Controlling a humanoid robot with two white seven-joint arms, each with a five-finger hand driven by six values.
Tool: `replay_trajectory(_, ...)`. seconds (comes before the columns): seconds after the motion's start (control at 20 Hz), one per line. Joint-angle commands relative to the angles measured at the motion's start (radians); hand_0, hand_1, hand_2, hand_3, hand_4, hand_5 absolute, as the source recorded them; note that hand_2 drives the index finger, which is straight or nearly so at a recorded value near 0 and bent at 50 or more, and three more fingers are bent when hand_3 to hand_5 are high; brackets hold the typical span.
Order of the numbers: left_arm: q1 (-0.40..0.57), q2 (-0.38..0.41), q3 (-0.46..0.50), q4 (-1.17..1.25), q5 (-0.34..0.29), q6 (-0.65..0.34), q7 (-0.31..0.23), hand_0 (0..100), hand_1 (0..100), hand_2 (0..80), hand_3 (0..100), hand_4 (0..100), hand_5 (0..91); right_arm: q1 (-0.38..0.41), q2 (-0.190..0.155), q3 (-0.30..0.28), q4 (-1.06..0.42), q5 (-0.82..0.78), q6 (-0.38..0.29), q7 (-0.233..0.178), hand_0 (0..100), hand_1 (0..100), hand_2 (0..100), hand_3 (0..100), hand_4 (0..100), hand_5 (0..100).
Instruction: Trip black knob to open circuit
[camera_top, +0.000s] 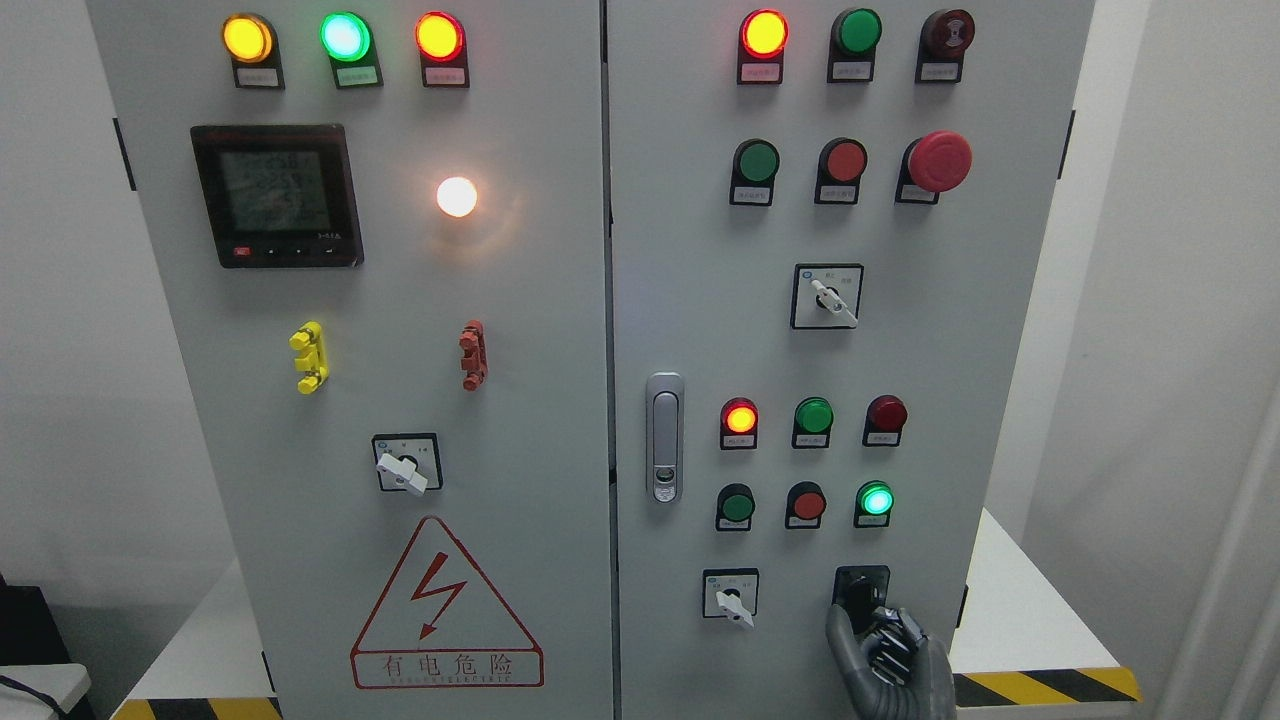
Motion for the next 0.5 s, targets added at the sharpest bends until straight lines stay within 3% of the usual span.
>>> replay_trajectory(0.0, -0.008, -0.001, 0.000, 0.000, -0.032, 0.001, 0.001, 12, 39, 0.0, 0, 0, 0.0, 0.000, 0.000, -0.009, 0.003, 0.000, 0.001, 0.001, 29, 73, 60, 92, 96, 98)
replay_trajectory(0.45, -0.008, 0.000, 0.000, 0.000, -0.034, 0.001, 0.001, 12, 39, 0.0, 0, 0, 0.0, 0.000, 0.000, -0.015, 0.003, 0.000, 0.001, 0.001, 29, 74, 59, 92, 96, 98)
